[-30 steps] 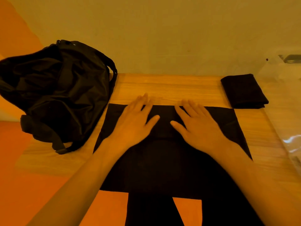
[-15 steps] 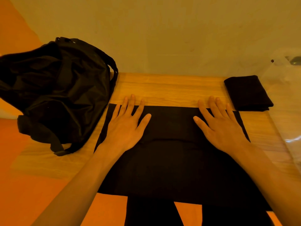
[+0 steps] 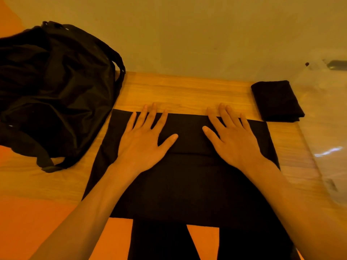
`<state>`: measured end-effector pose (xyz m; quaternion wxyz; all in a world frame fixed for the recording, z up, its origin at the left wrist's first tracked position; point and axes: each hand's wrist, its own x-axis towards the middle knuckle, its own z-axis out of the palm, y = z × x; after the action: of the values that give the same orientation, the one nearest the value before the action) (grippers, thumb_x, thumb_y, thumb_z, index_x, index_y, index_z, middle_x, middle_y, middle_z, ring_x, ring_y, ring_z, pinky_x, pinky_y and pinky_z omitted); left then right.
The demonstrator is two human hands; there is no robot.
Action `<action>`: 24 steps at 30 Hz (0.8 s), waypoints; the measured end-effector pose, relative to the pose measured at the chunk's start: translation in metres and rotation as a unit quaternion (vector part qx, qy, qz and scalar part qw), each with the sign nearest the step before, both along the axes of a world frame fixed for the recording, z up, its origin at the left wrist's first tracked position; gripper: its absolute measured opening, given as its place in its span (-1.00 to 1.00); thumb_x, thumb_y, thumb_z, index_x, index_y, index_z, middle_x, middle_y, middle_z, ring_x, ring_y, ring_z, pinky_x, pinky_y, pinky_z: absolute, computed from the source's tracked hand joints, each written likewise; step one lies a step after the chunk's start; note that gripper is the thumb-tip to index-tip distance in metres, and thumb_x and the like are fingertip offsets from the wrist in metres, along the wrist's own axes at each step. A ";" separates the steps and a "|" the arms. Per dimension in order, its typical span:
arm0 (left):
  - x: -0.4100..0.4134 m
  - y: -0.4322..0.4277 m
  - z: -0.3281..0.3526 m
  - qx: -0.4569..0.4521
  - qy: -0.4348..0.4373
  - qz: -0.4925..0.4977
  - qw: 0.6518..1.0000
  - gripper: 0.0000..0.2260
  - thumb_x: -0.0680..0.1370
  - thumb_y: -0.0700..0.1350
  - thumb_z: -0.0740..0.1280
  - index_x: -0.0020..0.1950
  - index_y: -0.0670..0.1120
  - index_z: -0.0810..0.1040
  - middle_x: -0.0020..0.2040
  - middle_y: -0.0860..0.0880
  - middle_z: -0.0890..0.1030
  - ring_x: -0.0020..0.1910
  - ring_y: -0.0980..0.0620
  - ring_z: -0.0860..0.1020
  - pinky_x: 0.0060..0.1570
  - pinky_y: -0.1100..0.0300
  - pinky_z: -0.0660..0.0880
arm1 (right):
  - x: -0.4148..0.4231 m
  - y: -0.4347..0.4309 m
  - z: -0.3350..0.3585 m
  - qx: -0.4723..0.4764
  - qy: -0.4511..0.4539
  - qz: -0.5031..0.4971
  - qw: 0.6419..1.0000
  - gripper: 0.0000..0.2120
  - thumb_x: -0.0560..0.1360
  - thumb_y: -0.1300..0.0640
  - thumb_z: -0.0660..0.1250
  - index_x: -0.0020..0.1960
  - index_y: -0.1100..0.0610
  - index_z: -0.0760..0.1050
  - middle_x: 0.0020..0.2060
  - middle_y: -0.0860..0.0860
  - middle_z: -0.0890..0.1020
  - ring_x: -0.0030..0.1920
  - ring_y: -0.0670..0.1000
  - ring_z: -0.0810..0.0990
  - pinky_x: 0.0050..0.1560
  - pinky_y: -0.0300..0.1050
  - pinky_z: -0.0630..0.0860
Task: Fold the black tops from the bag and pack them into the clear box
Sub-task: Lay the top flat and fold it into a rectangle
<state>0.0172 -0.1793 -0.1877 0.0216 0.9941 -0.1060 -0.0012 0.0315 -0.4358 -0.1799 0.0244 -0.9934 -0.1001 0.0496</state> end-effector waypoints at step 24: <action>0.025 -0.187 0.025 -0.031 0.082 -0.413 0.906 -0.46 0.72 0.17 -0.04 0.67 0.01 0.00 0.67 0.00 -0.06 0.64 0.06 -0.16 0.61 0.05 -0.17 | -0.152 -0.085 0.009 0.027 -0.022 0.017 0.999 -0.32 0.68 -0.29 -0.21 0.61 0.10 0.17 0.59 0.08 0.16 0.62 0.03 0.00 0.57 -0.04 -0.08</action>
<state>0.0426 -0.3665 -0.1624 0.0581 0.8565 -0.5053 -0.0881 -0.1206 -0.5206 -0.1705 0.0485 -0.9914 -0.1186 0.0256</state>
